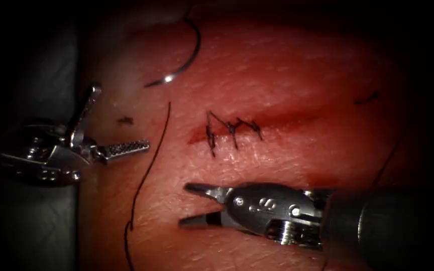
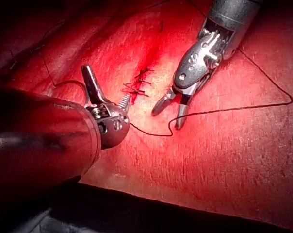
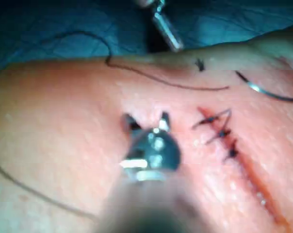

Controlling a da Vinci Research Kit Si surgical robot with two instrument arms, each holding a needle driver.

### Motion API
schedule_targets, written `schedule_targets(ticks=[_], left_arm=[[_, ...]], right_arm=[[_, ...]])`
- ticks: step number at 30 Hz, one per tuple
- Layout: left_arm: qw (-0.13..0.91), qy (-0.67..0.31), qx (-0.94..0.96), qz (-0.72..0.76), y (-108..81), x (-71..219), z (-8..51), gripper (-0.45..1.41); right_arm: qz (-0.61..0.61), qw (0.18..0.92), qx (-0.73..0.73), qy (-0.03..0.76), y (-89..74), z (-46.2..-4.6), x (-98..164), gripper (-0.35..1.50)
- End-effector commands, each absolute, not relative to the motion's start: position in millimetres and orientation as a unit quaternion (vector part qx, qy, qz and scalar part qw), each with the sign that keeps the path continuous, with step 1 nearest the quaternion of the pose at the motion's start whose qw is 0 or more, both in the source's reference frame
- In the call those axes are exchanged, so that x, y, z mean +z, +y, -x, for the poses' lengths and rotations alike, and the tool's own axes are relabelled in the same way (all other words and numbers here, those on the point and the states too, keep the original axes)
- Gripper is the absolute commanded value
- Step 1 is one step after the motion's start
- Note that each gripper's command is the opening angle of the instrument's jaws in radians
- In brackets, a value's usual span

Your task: Wound Closure

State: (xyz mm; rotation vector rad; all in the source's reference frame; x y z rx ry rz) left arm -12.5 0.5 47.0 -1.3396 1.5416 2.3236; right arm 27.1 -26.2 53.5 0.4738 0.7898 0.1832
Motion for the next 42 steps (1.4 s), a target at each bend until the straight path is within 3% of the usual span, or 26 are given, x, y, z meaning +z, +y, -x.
schedule_targets(ticks=[1, 14, 20, 22, 25, 28, 30, 42], left_arm=[[0.025, 0.498, 0.752, 0.432, 0.5, 48, 13.0, 0.93], [0.075, 0.461, 0.755, 0.46, 1.8, 47, 14.1, 0.89], [0.147, 0.365, 0.764, 0.511, 2.7, 47, 14.1, 0.91], [0.208, 0.285, 0.738, 0.575, 3.6, 47, 13.9, 0.89], [0.219, 0.259, 0.726, 0.599, 3.9, 47, 13.8, 0.88], [0.227, 0.233, 0.718, 0.615, 3.9, 47, 13.6, 0.86], [0.235, 0.216, 0.714, 0.623, 3.9, 47, 13.6, 0.86], [0.24, 0.12, 0.692, 0.67, 2.3, 48, 15.4, 0.88]], right_arm=[[-0.247, 0.9, 0.071, 0.351, -28.4, -26.2, 54, 0.93], [-0.27, 0.925, 0.035, 0.263, -29.9, -18.3, 51, 0.96], [-0.256, 0.936, 0.032, 0.239, -28.8, -16.4, 50, 1.06], [-0.224, 0.945, 0.053, 0.234, -26.1, -16.4, 49, 1.1], [-0.208, 0.942, 0.067, 0.254, -25.0, -16.3, 48, 1.13], [-0.172, 0.923, 0.094, 0.332, -22.8, -16.0, 46, 1.33], [-0.159, 0.92, 0.099, 0.344, -22.1, -15.5, 45, 1.42], [-0.197, 0.896, 0.109, 0.382, -22.1, -17.2, 44, 1.48]])
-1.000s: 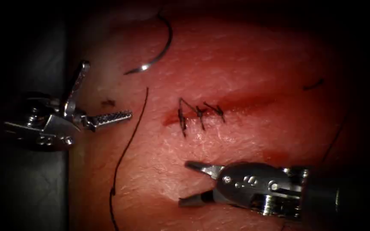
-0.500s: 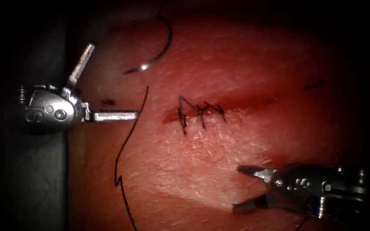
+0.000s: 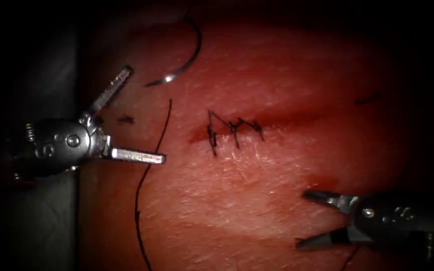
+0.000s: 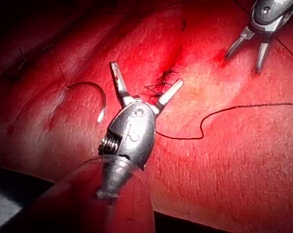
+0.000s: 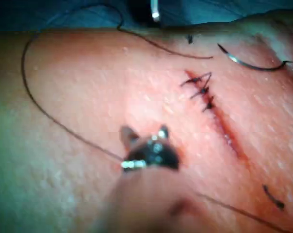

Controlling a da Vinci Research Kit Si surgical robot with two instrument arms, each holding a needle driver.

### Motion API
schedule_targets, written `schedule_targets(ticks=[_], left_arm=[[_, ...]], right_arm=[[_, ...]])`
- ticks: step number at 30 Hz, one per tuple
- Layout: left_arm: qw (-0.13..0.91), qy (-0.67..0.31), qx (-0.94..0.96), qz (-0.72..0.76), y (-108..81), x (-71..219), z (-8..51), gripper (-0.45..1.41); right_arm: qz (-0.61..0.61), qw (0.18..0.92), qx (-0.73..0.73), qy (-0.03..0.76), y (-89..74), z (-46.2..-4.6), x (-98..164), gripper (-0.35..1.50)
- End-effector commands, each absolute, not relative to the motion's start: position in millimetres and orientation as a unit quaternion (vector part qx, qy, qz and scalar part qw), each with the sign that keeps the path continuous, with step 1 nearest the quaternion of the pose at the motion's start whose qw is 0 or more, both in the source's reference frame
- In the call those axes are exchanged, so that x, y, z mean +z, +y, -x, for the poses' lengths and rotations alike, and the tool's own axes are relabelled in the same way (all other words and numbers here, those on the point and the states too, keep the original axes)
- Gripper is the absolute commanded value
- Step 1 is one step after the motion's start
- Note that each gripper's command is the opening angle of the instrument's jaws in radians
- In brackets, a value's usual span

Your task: Wound Closure

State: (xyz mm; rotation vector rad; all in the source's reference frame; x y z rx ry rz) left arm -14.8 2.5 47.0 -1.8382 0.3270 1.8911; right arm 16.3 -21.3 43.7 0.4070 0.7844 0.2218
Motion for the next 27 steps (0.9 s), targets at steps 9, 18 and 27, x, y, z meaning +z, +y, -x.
schedule_targets(ticks=[9, 18, 27], left_arm=[[0.179, 0.047, 0.718, 0.671, -1.1, 48, 20.7, 0.27], [0.191, 0.047, 0.722, 0.664, -1.0, 48, 20.2, 0.31], [0.192, 0.048, 0.723, 0.662, -1.2, 48, 20.1, 0.31]], right_arm=[[-0.148, 0.89, 0.109, 0.417, -22.2, -21.0, 45, 1.48], [-0.133, 0.926, 0.043, 0.35, -26.1, -25.2, 51, 1.48], [-0.081, 0.968, 0.035, 0.236, -25.0, -20.7, 56, 1.48]])
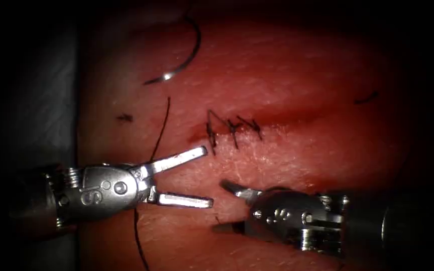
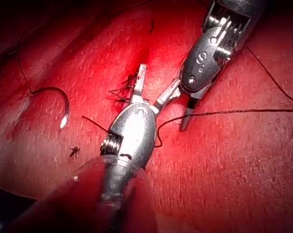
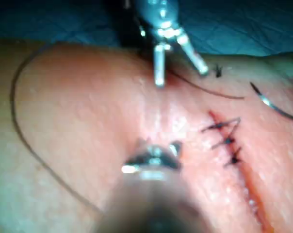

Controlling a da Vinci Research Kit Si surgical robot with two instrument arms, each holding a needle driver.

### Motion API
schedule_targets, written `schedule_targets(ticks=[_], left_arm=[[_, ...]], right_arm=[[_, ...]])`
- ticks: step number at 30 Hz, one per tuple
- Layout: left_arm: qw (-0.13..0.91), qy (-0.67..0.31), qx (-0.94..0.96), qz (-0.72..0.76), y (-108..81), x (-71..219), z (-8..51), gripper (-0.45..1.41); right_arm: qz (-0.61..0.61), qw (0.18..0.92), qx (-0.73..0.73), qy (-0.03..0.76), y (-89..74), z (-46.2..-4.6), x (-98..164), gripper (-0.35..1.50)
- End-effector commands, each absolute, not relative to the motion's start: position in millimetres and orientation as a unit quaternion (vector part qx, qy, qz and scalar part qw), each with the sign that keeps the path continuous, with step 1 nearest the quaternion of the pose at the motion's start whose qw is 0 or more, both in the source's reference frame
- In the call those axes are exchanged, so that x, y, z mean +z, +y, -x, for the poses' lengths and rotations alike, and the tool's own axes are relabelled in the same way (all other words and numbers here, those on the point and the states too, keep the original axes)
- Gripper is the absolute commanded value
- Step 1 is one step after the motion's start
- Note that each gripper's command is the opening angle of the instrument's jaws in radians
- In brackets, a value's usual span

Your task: Wound Closure

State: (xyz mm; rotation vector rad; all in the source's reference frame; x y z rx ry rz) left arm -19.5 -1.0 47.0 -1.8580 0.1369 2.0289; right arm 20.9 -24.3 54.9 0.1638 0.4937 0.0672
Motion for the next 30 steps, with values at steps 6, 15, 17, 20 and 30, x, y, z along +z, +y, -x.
schedule_targets(ticks=[6, 15, 17, 20, 30], left_arm=[[0.193, 0.048, 0.723, 0.662, -1.3, 48, 20.1, 0.31], [0.193, 0.049, 0.724, 0.66, -1.4, 48, 19.8, 0.31], [0.193, 0.049, 0.724, 0.66, -1.4, 48, 19.7, 0.31], [0.193, 0.05, 0.724, 0.66, -1.6, 48, 19.8, 0.31], [0.192, 0.05, 0.724, 0.66, -1.8, 48, 19.7, 0.31]], right_arm=[[-0.035, 0.982, 0.059, 0.174, -23.4, -16.8, 58, 1.48], [-0.019, 0.988, 0.072, 0.137, -22.7, -11.5, 58, 1.47], [-0.019, 0.988, 0.078, 0.129, -22.5, -10.2, 57, 1.47], [-0.016, 0.989, 0.086, 0.122, -22.1, -8.3, 57, 1.4], [-0.006, 0.988, 0.12, 0.102, -19.2, -0.4, 56, 1.43]])
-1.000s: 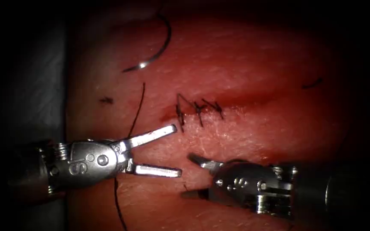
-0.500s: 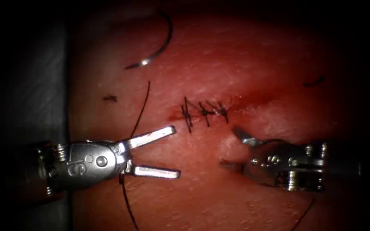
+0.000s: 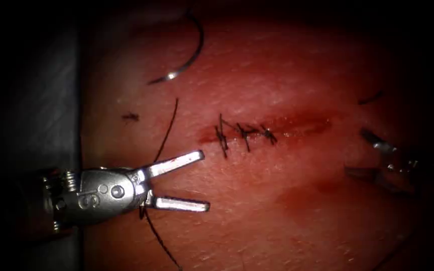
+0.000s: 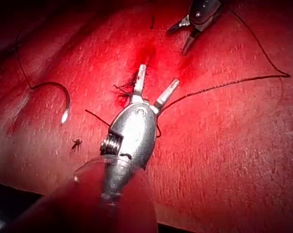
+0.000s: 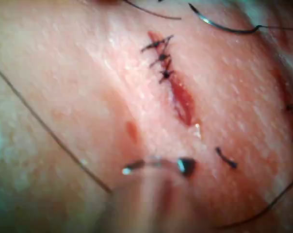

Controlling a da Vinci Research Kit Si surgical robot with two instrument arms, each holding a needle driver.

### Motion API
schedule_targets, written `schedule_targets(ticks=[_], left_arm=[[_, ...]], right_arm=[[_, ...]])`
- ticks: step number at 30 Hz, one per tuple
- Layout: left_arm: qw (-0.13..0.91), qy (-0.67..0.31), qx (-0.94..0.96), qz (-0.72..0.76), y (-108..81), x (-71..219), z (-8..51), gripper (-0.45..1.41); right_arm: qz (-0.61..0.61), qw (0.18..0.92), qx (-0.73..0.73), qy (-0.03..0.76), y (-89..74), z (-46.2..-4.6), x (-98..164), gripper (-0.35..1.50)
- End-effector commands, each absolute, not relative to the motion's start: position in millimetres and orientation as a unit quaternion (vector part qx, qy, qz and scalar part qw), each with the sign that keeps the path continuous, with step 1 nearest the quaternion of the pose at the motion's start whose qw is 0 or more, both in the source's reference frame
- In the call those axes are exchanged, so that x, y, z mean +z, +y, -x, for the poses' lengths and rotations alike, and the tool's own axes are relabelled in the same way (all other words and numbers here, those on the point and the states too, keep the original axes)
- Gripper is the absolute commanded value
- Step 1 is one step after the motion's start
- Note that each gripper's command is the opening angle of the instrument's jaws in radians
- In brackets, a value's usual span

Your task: Wound Closure

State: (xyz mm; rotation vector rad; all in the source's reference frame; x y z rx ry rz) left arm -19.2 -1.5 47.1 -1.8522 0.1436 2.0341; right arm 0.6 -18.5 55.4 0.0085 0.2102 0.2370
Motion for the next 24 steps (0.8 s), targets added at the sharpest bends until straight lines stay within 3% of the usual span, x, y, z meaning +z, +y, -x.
schedule_targets(ticks=[1, 6, 11, 12, 13, 14, 15, 24], left_arm=[[0.192, 0.05, 0.724, 0.66, -1.8, 47.8, 19.8, 0.31], [0.191, 0.048, 0.727, 0.658, -1.7, 47.7, 20.0, 0.31], [0.192, 0.044, 0.729, 0.656, -1.3, 47.5, 20.2, 0.31], [0.192, 0.044, 0.729, 0.656, -1.3, 47.4, 20.2, 0.31], [0.192, 0.044, 0.729, 0.656, -1.4, 47.4, 20.2, 0.31], [0.192, 0.044, 0.729, 0.656, -1.4, 47.4, 20.2, 0.31], [0.192, 0.045, 0.729, 0.656, -1.4, 47.4, 20.2, 0.31], [0.191, 0.044, 0.73, 0.655, -1.5, 47.4, 20.3, 0.31]], right_arm=[[-0.006, 0.988, 0.121, 0.098, -19.1, 0.2, 56.5, 1.43], [-0.011, 0.99, 0.126, 0.065, -18.4, 2.5, 58.3, 1.43], [0.006, 0.989, 0.141, 0.036, -17.3, 4.7, 59.4, 1.18], [0.009, 0.989, 0.145, 0.03, -17.4, 5.2, 59.6, 0.86], [0.012, 0.989, 0.146, 0.027, -17.5, 5.3, 59.7, 0.69], [0.011, 0.989, 0.147, 0.024, -17.6, 5.4, 59.8, 0.31], [-0.003, 0.988, 0.153, 0.015, -17.8, 5.4, 59.9, -0.35], [-0.017, 0.987, 0.16, 0.006, -18.4, 5.3, 59.6, -0.35]])
